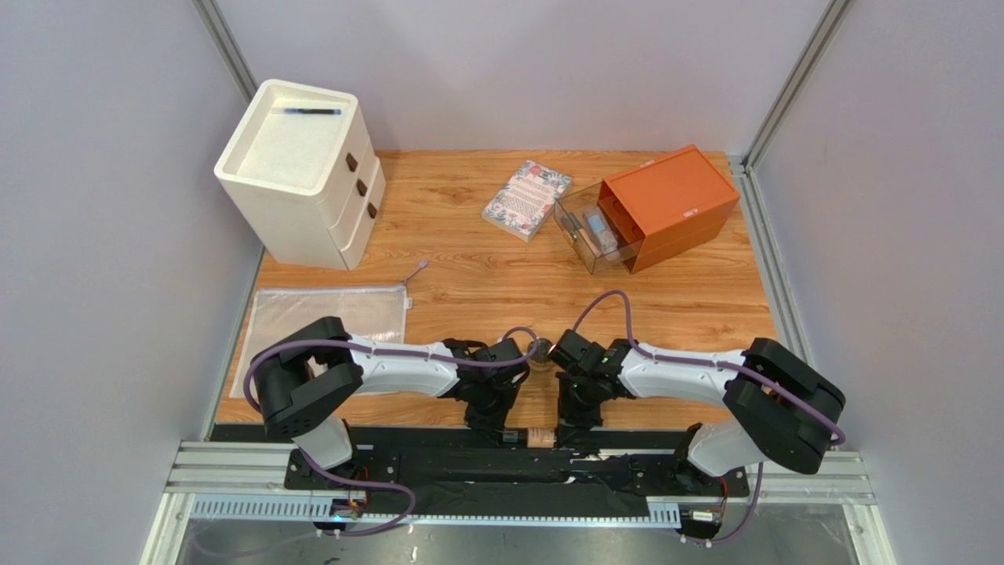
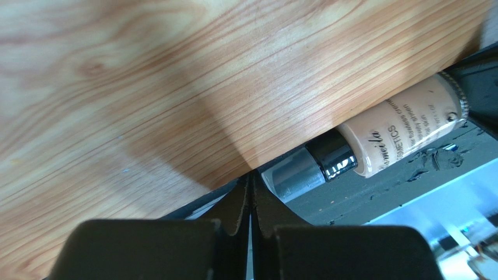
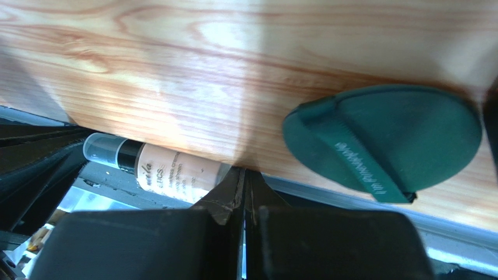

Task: Organize the makeup

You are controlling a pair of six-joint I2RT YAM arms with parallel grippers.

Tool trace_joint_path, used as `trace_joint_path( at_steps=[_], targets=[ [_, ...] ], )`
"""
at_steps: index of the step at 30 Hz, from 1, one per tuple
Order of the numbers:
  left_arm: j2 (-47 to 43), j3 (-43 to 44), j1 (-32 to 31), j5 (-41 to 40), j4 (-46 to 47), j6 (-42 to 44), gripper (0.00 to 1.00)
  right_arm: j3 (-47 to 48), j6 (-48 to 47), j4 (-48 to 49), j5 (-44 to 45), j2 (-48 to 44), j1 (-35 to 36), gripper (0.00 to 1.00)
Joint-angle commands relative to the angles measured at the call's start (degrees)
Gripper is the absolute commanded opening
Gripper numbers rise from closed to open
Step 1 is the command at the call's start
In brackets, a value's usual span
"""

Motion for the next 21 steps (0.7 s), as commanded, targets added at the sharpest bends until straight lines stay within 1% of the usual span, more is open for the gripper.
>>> trace_joint_path(
  at_steps=[1,8,11,15,18,21],
  targets=[
    [-5.5,1.2,-0.8,-4.5,5.6,1.9,0.00,5.6,0.5,5.6,0.2,-1.2,1.0,0.00],
    [-9.7,1.6,-0.7,-7.2,5.0,3.2,0.00,9.1,-0.3,4.1,1.6,-3.2,1.0,0.00],
    [-9.8,2.0,-0.6,-7.6,5.1,3.6,0.00,10.1,-0.5,4.3,1.5,-2.0,1.0,0.00],
    [-7.7,2.9,-0.7,-5.8,5.5,4.5,0.00,11.2,-1.4,4.7,0.4,1.1,1.1,0.00],
    [-7.0,3.3,-0.6,-5.6,4.0,4.6,0.00,12.7,-2.3,2.1,1.2,2.5,1.1,0.00],
    [-8.5,2.8,-0.7,-8.1,1.3,5.0,0.00,13.9,-3.4,-0.5,1.9,2.9,1.1,0.00]
  ],
)
